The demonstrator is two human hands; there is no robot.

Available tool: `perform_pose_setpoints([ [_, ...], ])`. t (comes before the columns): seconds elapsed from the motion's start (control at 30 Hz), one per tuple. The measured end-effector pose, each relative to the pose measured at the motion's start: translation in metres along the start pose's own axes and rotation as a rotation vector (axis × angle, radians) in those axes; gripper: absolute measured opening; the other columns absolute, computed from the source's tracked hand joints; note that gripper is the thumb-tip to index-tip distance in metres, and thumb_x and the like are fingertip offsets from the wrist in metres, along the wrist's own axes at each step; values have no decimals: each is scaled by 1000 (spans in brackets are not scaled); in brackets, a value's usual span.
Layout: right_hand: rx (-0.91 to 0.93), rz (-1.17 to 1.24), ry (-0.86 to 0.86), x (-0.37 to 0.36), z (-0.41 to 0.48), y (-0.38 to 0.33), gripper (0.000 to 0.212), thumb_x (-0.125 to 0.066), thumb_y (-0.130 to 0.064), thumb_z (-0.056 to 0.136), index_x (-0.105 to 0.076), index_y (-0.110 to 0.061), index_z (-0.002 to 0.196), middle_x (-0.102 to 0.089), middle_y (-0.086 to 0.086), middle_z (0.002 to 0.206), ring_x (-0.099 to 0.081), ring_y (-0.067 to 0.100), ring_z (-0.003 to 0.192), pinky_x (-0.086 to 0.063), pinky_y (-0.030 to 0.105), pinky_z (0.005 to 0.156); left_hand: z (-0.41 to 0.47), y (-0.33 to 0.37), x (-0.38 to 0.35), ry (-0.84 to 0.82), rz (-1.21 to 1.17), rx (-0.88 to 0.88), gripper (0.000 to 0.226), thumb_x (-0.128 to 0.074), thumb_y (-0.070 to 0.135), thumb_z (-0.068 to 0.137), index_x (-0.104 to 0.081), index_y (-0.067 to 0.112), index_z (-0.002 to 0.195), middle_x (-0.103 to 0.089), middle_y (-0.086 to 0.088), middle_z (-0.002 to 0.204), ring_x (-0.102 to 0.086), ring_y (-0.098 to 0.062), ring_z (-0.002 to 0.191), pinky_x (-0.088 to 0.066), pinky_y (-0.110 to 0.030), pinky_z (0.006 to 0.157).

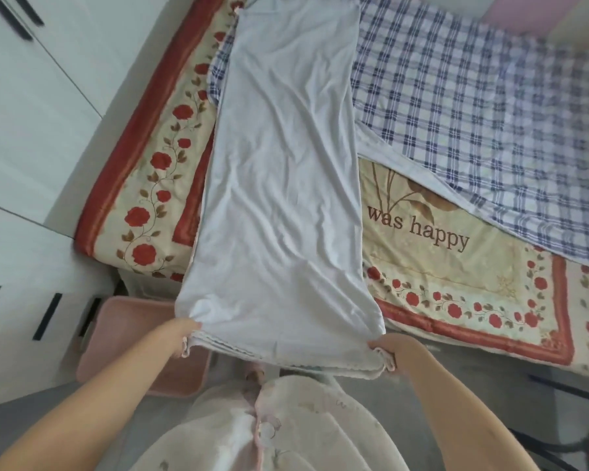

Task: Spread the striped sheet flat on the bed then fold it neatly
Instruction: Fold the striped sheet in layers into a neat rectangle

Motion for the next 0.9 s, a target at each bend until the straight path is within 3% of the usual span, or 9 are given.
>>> perform_pose_setpoints([
  [0.1, 286, 314, -97, 28, -49, -100, 4, -55, -1, 91, -56, -5, 93, -58, 8, 76, -62, 2, 54, -52, 12, 59, -29, 118, -26, -174, -307, -105, 29, -48, 9, 97, -44, 2, 69, -40, -8, 54, -32, -13, 43, -34, -22, 43],
  [0.17, 533, 535, -204, 68, -109, -226, 26, -45, -10, 98, -45, -13, 73, -50, 1, 57, -54, 6, 41, -41, 12, 36, -88, 249, -35, -186, -352, -414, 19, -49, 6, 95, -59, 2, 80, -52, -9, 64, -41, -14, 47, -44, -25, 45],
  [0.3, 1295, 980, -273, 182, -370, -445, 36, -42, -15, 99, -43, -12, 63, -51, 1, 43, -52, 13, 38, -40, 15, 39, -369, 459, -2, -254, -578, -1158, 23, -55, 13, 94, -50, 13, 71, -41, -4, 51, -40, -13, 44, -38, -23, 50],
  [0.4, 1839, 1017, -553, 254, -585, -473, 31, -47, -18, 95, -47, -10, 65, -57, 5, 51, -57, 17, 45, -47, 20, 49, -573, 499, 42, -382, -767, -1575, 33, -59, 26, 94, -42, 17, 67, -37, -2, 54, -37, -12, 49, -35, -24, 54],
  [0.47, 2064, 975, -493, 278, -650, -471, 21, -63, -24, 84, -57, -5, 92, -70, 7, 78, -69, 20, 71, -56, 27, 63, -630, 495, 67, -367, -804, -1720, 31, -55, 32, 95, -45, 20, 68, -40, 2, 48, -37, -9, 42, -31, -21, 47],
  [0.57, 2204, 901, -278, 309, -717, -454, 73, -88, -40, 54, -63, -11, 116, -69, 6, 105, -63, 25, 99, -54, 39, 78, -681, 480, 95, -442, -801, -1895, 18, -64, 36, 87, -53, 21, 89, -56, -4, 79, -49, -11, 59, -34, -24, 47],
  [0.67, 2295, 879, -237, 302, -742, -417, 8, -65, -27, 87, -62, -21, 91, -68, -3, 71, -63, 12, 67, -53, 28, 65, -685, 462, 102, -449, -830, -1942, 16, -61, 34, 91, -51, 22, 90, -56, 5, 69, -48, -4, 53, -35, -19, 41],
  [0.8, 2168, 1026, -164, 287, -724, -384, 17, -44, -23, 102, -55, -22, 89, -55, -5, 47, -49, 7, 38, -43, 19, 43, -652, 440, 99, -364, -826, -1887, 20, -57, 30, 95, -47, 24, 78, -46, 13, 46, -34, 0, 34, -26, -13, 31],
  [0.9, 2080, 1003, -164, 263, -694, -355, 22, -43, -18, 101, -55, -17, 82, -65, -4, 58, -62, 8, 56, -53, 22, 61, -609, 421, 102, -455, -861, -1757, 13, -61, 27, 92, -51, 26, 84, -52, 11, 62, -40, 0, 44, -27, -11, 35],
])
Point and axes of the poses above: each hand's wrist, its own z-axis towards the middle knuckle, its own x-axis out of the back of the hand, y = z × x, the point moved 2 cm from there along z, towards the middle knuckle
